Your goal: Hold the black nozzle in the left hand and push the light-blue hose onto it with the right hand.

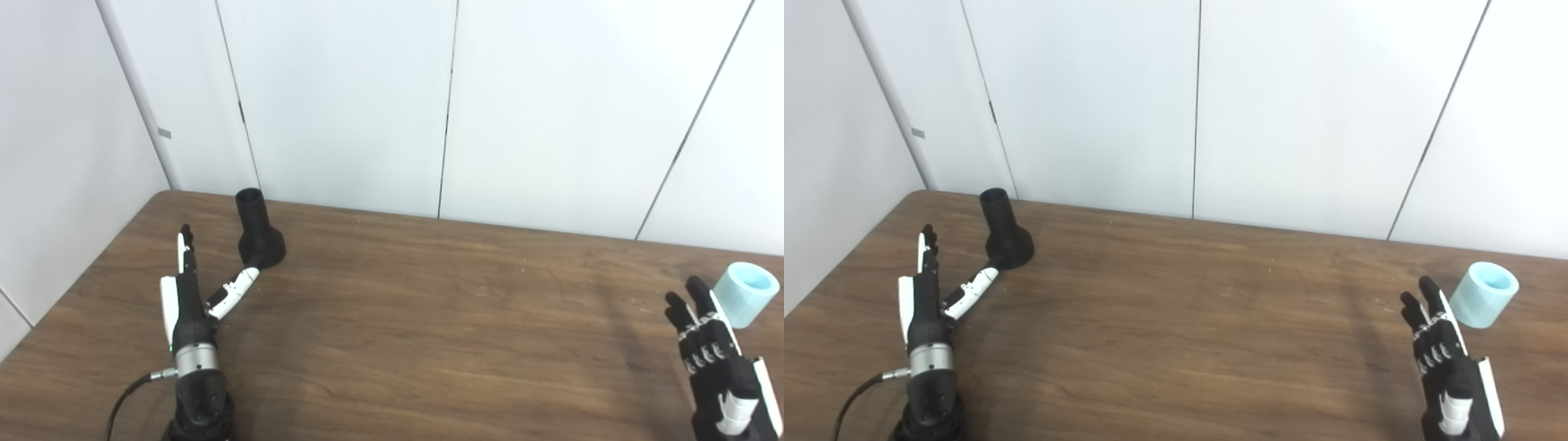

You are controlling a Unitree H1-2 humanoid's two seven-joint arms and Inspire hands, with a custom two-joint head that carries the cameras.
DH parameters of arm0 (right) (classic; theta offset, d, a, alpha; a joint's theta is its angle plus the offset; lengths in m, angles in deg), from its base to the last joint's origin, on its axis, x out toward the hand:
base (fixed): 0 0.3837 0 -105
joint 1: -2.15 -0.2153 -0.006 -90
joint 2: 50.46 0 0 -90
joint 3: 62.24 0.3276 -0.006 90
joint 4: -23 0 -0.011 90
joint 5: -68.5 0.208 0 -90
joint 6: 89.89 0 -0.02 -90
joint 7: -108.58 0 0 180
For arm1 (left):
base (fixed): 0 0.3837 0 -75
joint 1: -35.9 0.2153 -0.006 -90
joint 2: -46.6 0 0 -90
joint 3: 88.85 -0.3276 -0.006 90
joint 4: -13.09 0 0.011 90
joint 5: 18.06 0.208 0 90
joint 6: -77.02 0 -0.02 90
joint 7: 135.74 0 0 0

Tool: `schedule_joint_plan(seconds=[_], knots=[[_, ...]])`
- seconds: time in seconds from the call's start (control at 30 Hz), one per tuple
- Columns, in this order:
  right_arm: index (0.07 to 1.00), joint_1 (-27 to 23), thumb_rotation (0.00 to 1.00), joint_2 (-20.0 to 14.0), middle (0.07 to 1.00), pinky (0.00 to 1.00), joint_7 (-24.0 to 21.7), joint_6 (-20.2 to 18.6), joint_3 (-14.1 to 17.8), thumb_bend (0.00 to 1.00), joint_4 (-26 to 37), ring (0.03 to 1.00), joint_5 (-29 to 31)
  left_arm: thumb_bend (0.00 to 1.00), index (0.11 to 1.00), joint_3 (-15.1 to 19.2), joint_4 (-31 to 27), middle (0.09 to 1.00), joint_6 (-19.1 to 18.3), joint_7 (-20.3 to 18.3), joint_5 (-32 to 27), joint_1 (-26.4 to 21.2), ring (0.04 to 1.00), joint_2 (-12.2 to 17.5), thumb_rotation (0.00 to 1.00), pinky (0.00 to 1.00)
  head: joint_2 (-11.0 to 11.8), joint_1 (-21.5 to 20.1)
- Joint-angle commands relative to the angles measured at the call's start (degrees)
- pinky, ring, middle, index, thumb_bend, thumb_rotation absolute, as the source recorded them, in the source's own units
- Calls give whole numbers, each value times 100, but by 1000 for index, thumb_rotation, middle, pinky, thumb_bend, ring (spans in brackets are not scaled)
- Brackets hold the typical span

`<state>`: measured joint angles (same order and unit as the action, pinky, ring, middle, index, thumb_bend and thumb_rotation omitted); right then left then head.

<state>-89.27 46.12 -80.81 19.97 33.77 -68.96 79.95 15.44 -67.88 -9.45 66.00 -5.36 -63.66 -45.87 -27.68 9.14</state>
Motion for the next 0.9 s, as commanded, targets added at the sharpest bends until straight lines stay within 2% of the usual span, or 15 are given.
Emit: schedule_joint_plan(seconds=[0.0,0.33,0.57,0.87], knots=[[961,373,1000,279,992,956,20,20,-149,738,-460,950,-18,819,1000,-44,185,1000,113,10,144,-104,1000,145,392,1000,-6,2],[967,394,1000,296,991,958,37,-41,-155,736,-393,953,-43,838,979,118,556,1000,337,15,-180,-370,1000,228,413,1000,-36,-28],[958,401,1000,323,981,957,55,-85,-150,738,-361,947,-32,842,929,52,851,1000,541,-49,-181,-572,1000,412,383,1000,-54,-40],[958,418,1000,362,979,958,75,-146,-155,748,-294,946,-36,860,856,-172,1376,974,676,53,100,-868,1000,636,376,1000,-88,-72]])
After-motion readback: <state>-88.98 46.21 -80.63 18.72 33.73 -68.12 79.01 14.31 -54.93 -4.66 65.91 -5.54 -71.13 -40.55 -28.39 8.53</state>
